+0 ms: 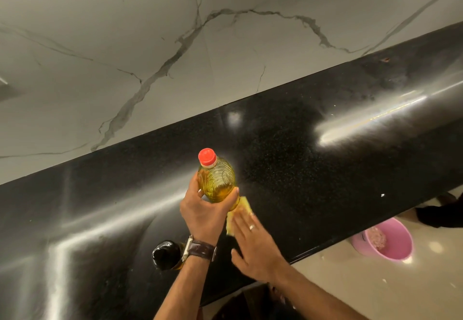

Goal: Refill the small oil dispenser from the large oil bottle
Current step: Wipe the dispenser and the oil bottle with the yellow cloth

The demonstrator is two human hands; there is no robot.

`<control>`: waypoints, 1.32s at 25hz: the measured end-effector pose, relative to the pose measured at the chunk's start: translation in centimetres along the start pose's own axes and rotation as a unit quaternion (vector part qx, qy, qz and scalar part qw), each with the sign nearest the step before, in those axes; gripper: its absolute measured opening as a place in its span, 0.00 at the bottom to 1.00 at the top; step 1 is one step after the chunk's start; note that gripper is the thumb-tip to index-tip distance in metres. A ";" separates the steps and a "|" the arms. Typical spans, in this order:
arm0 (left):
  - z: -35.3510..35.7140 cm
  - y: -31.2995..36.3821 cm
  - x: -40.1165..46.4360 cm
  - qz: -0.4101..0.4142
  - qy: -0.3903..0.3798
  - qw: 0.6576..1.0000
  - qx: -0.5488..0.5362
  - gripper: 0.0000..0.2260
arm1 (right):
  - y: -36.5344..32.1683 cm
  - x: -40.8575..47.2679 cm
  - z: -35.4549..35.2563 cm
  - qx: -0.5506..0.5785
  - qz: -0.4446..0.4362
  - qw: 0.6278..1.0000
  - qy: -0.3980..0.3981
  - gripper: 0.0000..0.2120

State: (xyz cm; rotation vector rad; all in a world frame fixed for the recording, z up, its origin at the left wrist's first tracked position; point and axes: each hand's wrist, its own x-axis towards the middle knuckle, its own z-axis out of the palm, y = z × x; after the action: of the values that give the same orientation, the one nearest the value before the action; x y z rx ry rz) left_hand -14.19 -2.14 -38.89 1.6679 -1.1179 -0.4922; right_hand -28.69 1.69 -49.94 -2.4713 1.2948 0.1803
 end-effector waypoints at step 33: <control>-11.4 -11.1 -18.2 -0.137 0.061 0.985 0.088 0.27 | -5.9 -7.9 1.3 0.251 -0.038 0.961 0.112 0.18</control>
State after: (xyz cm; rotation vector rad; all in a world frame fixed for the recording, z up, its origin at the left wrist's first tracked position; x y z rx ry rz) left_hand -9.57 19.84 -47.87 1.9927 -0.8670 -0.4684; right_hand -28.38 11.36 -47.63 -2.1344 1.1502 -0.4115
